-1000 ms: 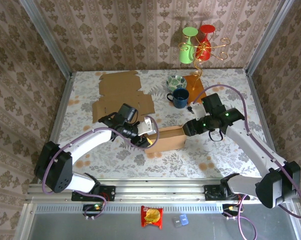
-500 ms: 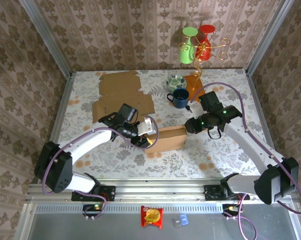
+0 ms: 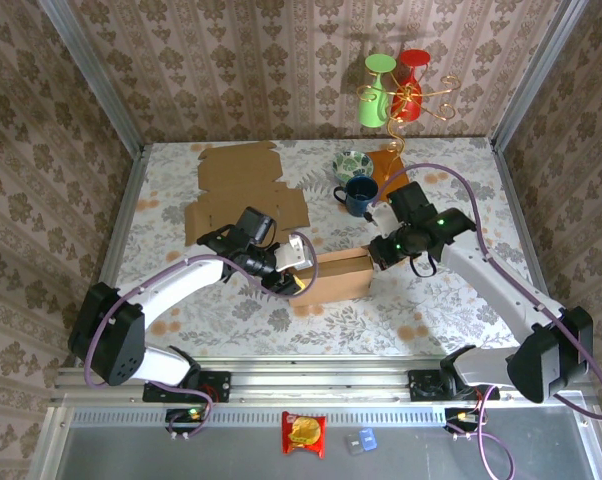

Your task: Fold the paper box

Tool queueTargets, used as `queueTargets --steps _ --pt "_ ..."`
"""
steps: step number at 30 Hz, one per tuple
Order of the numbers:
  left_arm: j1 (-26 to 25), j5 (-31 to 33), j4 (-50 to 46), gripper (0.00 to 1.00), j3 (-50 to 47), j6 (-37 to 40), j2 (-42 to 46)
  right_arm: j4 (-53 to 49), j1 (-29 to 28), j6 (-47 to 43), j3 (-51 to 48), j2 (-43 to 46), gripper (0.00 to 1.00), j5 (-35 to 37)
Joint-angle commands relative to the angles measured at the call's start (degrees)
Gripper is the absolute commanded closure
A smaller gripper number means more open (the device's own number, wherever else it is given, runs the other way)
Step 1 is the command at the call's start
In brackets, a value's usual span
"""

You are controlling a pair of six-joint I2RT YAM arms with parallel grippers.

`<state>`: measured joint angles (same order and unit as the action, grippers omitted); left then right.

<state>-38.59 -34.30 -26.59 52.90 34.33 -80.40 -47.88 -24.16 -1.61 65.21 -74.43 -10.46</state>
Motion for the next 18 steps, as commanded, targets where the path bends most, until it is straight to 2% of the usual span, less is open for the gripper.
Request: queueTargets --steps 1,11,18 --pt "0.00 1.26 -1.50 0.63 0.53 -0.36 -0.80 -1.34 -1.13 0.48 1.85 0.02 0.99 2.91" --pt "0.00 3.76 1.69 0.69 0.23 -5.37 -1.60 -1.02 -6.19 9.61 -0.52 2.62 1.00 7.66" --pt "0.01 4.78 2.55 0.69 -0.39 -6.20 -0.99 1.74 -6.94 17.63 -4.48 5.70 1.00 10.04"
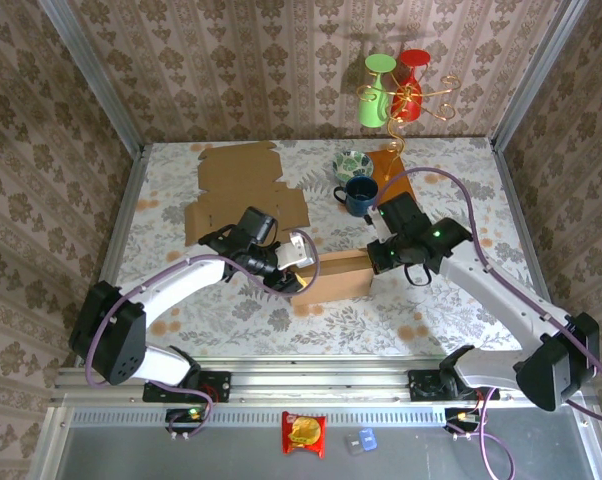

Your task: Fold the paper box

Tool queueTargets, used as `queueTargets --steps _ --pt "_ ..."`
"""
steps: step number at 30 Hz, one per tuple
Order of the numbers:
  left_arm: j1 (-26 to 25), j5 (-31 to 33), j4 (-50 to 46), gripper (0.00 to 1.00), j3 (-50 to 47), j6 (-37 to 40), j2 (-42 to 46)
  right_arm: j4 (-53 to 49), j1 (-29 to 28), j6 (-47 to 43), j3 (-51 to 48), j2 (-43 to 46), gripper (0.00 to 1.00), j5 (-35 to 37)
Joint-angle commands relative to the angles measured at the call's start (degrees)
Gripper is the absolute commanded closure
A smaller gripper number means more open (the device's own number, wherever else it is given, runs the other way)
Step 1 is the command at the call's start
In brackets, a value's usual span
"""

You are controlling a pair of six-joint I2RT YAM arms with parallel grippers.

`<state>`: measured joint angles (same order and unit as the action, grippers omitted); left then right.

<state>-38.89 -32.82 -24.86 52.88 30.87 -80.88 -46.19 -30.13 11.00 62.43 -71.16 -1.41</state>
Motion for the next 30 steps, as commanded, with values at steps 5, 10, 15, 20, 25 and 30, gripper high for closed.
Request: queueTargets --steps 5,10,15,20,25,30 --pt "0.35 3.73 1.10 0.69 -0.46 -3.13 -0.34 2.38 -1.55 9.34 -4.45 4.27 1.00 1.35" --pt "0.31 4.03 1.37 0.69 -0.43 -3.35 -0.33 3.28 -3.27 11.69 -5.41 4.43 1.00 4.26" --pt "0.33 4.12 1.66 0.68 -0.69 -3.57 -0.22 4.96 -4.69 11.47 -7.98 6.04 1.00 7.41" --pt "0.22 4.25 2.05 0.68 -1.28 -3.81 0.11 7.31 -5.72 10.77 -11.41 8.33 1.00 9.08" --pt "0.22 4.41 2.68 0.67 -1.56 -4.24 0.20 9.84 -6.75 10.79 -14.58 10.21 1.00 9.70" --pt "0.13 4.87 3.00 0.66 -1.79 -4.77 0.23 12.12 -8.57 11.38 -16.76 11.04 1.00 11.86"
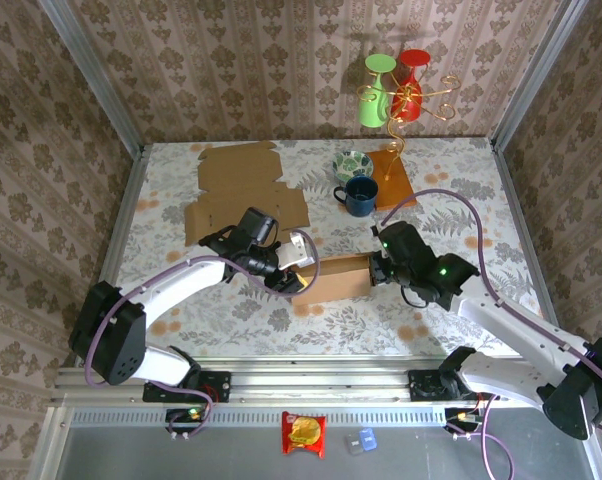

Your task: Fold the paper box

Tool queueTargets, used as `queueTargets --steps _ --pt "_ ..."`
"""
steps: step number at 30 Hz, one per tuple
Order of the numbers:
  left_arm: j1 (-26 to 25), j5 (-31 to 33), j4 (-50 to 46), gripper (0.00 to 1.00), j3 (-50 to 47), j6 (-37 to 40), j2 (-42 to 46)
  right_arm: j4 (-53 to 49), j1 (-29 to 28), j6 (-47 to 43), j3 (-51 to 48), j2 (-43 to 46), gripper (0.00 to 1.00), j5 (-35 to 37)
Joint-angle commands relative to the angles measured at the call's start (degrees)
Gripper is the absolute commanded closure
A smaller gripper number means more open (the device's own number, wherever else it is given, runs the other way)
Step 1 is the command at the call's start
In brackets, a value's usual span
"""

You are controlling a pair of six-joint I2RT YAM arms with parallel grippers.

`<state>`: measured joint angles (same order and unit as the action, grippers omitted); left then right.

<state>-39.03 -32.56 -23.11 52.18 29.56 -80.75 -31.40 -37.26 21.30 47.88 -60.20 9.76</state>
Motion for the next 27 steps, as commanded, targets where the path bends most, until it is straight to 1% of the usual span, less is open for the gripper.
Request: queueTargets --steps 1,5,9,13,21,22,24,25,27 --pt "0.18 4.76 1.24 0.65 -1.06 -3.67 0.18 -2.25 -1.81 1.20 -2.52 0.17 1.00 1.24" --pt "0.18 5.54 2.57 0.61 -1.95 -5.24 1.46 -1.74 -3.39 1.99 -2.70 -0.09 1.00 3.69" --pt "0.07 6.32 4.99 0.58 -3.81 -7.51 4.93 -1.86 -4.61 3.04 -2.31 -0.31 1.00 5.56" --pt "0.00 6.98 6.66 0.50 -5.99 -9.41 8.05 -2.14 -5.94 4.18 -1.92 -0.74 1.00 7.34" --pt "0.12 8.39 10.42 0.46 -9.19 -13.73 14.04 -3.91 -8.56 6.68 0.16 -2.40 1.00 10.49" --pt "0.00 8.83 11.47 0.38 -9.86 -14.15 15.06 -4.23 -8.75 6.98 0.43 -2.55 1.00 10.80" --pt "0.02 9.66 12.59 0.09 -11.34 -14.11 16.65 -4.55 -9.12 7.65 0.71 -2.56 1.00 11.50" --pt "0.00 9.70 12.65 0.00 -11.89 -13.63 17.29 -4.60 -9.25 7.96 0.90 -2.55 1.00 11.64" --pt "0.00 9.98 12.53 0.00 -12.75 -13.09 18.43 -4.38 -9.57 8.23 1.14 -2.61 1.00 11.73"
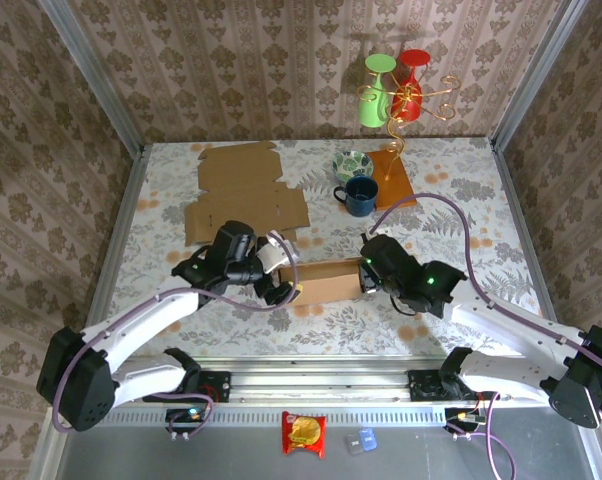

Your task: Fold the paper box

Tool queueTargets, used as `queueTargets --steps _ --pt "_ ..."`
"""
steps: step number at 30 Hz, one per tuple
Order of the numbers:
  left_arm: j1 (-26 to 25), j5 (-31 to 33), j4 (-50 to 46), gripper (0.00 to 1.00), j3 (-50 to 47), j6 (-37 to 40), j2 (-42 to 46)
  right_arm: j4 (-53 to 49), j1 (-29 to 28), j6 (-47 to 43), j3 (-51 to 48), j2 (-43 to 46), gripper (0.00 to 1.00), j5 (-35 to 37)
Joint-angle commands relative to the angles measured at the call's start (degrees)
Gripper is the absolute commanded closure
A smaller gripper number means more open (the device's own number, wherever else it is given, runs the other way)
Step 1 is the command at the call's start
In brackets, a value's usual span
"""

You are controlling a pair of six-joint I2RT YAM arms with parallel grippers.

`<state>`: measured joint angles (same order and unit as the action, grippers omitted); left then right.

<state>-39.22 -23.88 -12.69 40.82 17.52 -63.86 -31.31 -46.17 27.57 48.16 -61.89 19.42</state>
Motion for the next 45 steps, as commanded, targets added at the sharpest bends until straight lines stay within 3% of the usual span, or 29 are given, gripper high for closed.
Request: queueTargets --steps 1,5,11,14,18,21,24,29,31,35,40,45 --pt "0.31 1.99 1.98 0.00 -1.68 -1.23 2.21 -4.40 -0.94 2.11 1.12 -1.08 1.00 2.27" --pt "0.53 6.71 2.82 0.00 -2.46 -3.03 6.23 -4.51 -1.62 2.87 1.78 -2.07 1.00 2.99" --pt "2.16 21.77 7.28 0.00 -2.12 -13.51 13.49 -5.78 -2.60 4.27 3.20 -3.32 1.00 4.39" --pt "5.65 19.21 2.95 0.02 1.54 -19.88 14.00 -6.42 -2.89 5.19 3.51 -3.90 1.00 4.80" --pt "6.61 15.16 -2.54 0.31 3.57 -26.74 16.07 -6.56 -3.22 5.74 4.04 -4.18 1.00 4.98" --pt "6.36 14.19 -11.63 0.45 6.45 -29.04 16.48 -6.98 -3.32 5.58 4.82 -4.62 1.00 5.24" --pt "5.54 11.55 -20.52 0.46 9.80 -28.87 16.29 -7.49 -3.47 5.64 5.31 -5.06 1.00 5.33" --pt "3.20 5.02 -33.53 0.38 16.25 -23.38 9.65 -8.20 -3.45 6.35 5.97 -6.03 1.00 4.91" --pt "2.18 2.90 -35.04 0.38 17.71 -21.35 7.51 -8.08 -3.40 6.36 6.13 -6.31 1.00 4.52" --pt "2.13 6.29 -37.36 0.44 19.60 -22.00 3.83 -8.06 -3.47 6.50 6.15 -6.56 1.00 4.52" --pt "1.79 6.21 -39.21 0.55 21.10 -23.69 -0.64 -8.11 -3.43 6.35 6.15 -6.75 1.00 4.16" --pt "0.57 7.69 -37.34 0.56 20.90 -24.90 -2.09 -7.94 -3.41 6.45 5.91 -6.67 1.00 4.08"
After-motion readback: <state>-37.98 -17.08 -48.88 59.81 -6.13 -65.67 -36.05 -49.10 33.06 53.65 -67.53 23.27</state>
